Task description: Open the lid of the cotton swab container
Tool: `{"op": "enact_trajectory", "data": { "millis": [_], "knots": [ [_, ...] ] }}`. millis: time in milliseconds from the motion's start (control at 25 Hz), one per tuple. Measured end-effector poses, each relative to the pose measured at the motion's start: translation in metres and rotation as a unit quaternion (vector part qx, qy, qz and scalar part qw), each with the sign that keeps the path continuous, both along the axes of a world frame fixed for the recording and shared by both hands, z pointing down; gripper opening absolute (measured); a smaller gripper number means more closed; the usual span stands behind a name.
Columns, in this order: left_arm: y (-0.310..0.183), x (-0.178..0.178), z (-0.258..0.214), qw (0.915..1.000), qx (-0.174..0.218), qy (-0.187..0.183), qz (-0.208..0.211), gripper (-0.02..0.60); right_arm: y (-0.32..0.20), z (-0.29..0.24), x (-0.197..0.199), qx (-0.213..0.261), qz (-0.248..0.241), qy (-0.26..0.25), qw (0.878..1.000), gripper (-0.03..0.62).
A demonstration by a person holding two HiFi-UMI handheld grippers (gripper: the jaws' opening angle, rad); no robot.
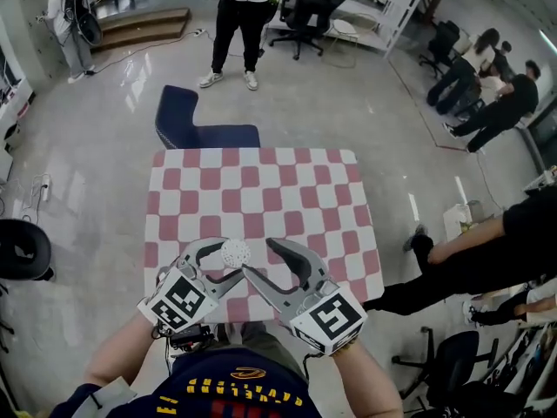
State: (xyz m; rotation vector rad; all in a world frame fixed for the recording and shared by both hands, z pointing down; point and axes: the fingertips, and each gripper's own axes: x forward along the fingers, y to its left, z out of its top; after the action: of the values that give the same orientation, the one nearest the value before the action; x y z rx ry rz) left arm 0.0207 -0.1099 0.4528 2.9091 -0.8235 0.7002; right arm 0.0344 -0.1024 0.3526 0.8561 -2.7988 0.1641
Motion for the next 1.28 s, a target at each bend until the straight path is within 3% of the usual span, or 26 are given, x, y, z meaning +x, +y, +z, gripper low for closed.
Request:
{"op": "enact_trajectory", "data": {
  "millis": [160, 360, 800, 1040, 1280],
  "knots": [
    [0.015, 0.004, -0.004, 0.9994, 0.013, -0.010, 0.030, 0.256, 0.015, 0.006, -0.013, 0.015, -0.053, 0.060, 0.997, 0.249],
    [0.029, 0.005, -0.004, 0.9987, 0.020, -0.017, 0.044, 0.256, 0.030, 0.023, -0.026, 0.018, -0.079, 0.079, 0.994, 0.249],
    [0.048, -0.003, 0.019, 0.9972, -0.011, 0.004, 0.074, 0.256, 0.040, 0.056, -0.039, -0.017, -0.091, 0.092, 0.991, 0.247],
    [0.053, -0.010, 0.024, 0.9967, -0.019, 0.012, 0.078, 0.256, 0.046, 0.064, -0.046, 0.001, -0.094, 0.114, 0.989, 0.247],
    [0.056, -0.014, 0.026, 0.9956, -0.021, 0.019, 0.089, 0.256, 0.045, 0.068, -0.045, -0.018, -0.095, 0.111, 0.989, 0.247]
  ]
}}
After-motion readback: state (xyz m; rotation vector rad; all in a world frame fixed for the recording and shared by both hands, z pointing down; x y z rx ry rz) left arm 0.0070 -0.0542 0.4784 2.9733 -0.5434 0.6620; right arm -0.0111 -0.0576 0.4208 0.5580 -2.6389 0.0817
